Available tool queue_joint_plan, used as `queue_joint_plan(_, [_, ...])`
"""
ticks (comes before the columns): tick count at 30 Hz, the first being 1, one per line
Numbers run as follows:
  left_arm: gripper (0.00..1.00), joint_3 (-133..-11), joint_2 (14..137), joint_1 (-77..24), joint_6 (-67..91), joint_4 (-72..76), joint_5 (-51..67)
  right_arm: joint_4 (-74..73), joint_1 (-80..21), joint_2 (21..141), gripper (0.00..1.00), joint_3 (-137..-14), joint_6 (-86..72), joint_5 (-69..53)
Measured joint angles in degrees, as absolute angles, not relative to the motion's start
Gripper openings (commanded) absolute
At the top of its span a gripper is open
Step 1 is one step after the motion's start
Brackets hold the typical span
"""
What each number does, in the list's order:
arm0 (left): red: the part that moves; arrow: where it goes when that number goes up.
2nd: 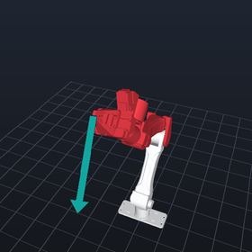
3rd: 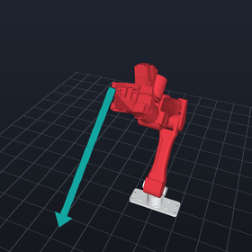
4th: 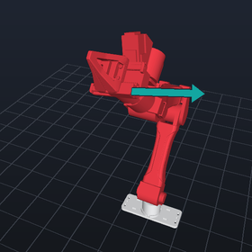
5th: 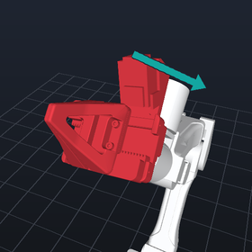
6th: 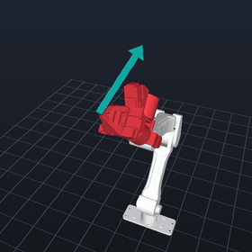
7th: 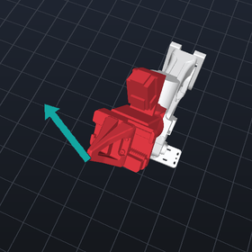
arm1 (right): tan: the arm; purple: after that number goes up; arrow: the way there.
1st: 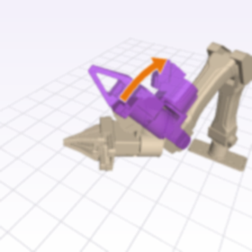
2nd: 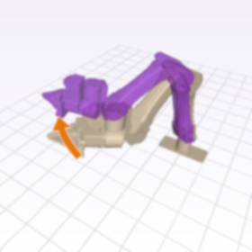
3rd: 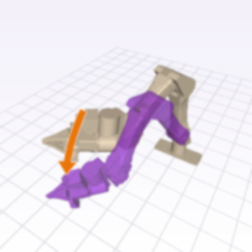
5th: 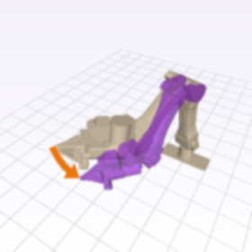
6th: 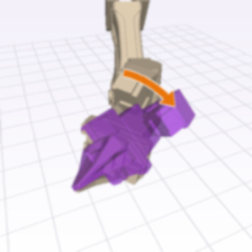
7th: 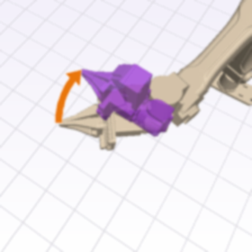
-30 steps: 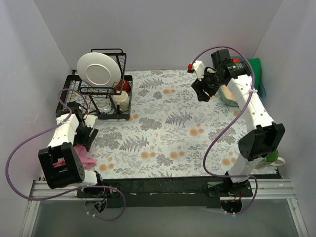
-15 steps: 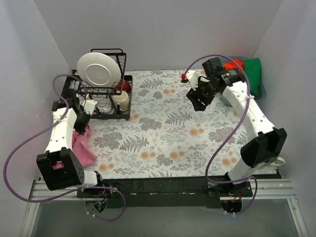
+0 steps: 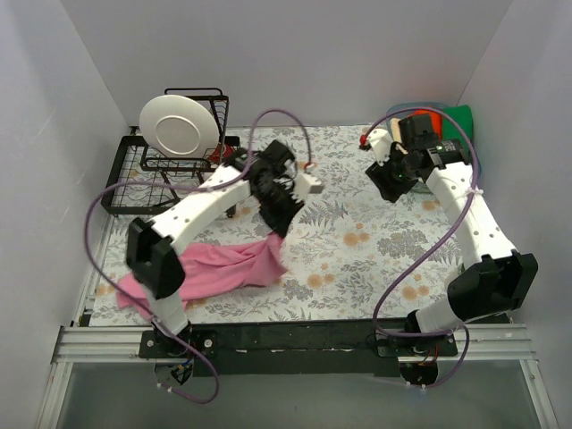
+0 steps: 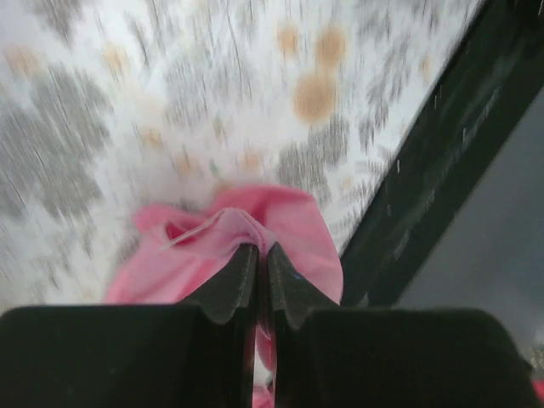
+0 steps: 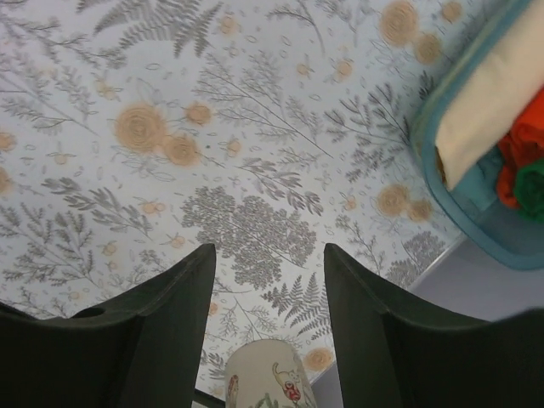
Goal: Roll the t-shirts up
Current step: Move the T-shirt to the center of the board.
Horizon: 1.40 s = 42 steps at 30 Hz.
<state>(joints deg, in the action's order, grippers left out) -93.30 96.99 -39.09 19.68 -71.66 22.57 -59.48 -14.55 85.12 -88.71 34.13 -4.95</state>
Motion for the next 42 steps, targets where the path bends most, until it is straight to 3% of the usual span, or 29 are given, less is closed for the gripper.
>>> queue_joint_plan(1, [0.03,-99.2,101.9,-40.9,20.6,-71.4,22.9,-59.2,-12.9,85.1,0.61,-88.7,34.0,-4.4])
queue_joint_plan(3, [0.38,-112.6,112.1,-43.3,22.1,-71.0,23.5,-58.3,-8.4,85.2,0.61,-88.7,33.6,-3.5])
queue_joint_plan(5, [0.65,-128.0,122.2,-45.2,23.5,-70.9,24.1,-58.1,-4.6,85.3,0.61,-88.7,33.4,-2.9])
queue_joint_plan(8, [0.78,-143.4,132.6,-47.1,25.8,-67.3,24.7,-58.1,-0.4,85.3,0.61,-88.7,33.4,-2.1])
queue_joint_plan(11, [0.86,-139.6,131.0,-48.4,27.4,-66.1,24.4,-58.3,-0.1,85.0,0.61,-87.9,33.6,-3.9])
queue_joint_plan(16, [0.89,-123.9,118.3,-49.3,28.6,-65.7,20.6,-59.0,-1.0,84.3,0.62,-84.4,35.4,-11.7])
queue_joint_plan(20, [0.89,-108.6,101.3,-48.6,28.9,-65.6,15.8,-59.9,-4.1,85.6,0.61,-81.5,36.0,-15.0])
queue_joint_plan(29, [0.85,-66.1,63.5,-47.4,23.2,-62.9,13.3,-59.8,-21.6,89.9,0.60,-79.7,42.9,-18.6])
queue_joint_plan(33, [0.85,-58.4,62.0,-41.9,20.8,-63.5,13.3,-56.9,-21.2,82.5,0.61,-67.3,51.3,-17.6])
queue_joint_plan(42, [0.84,-59.3,67.2,-28.8,20.1,-61.1,14.2,-47.9,-21.5,79.7,0.63,-51.4,63.6,-16.7])
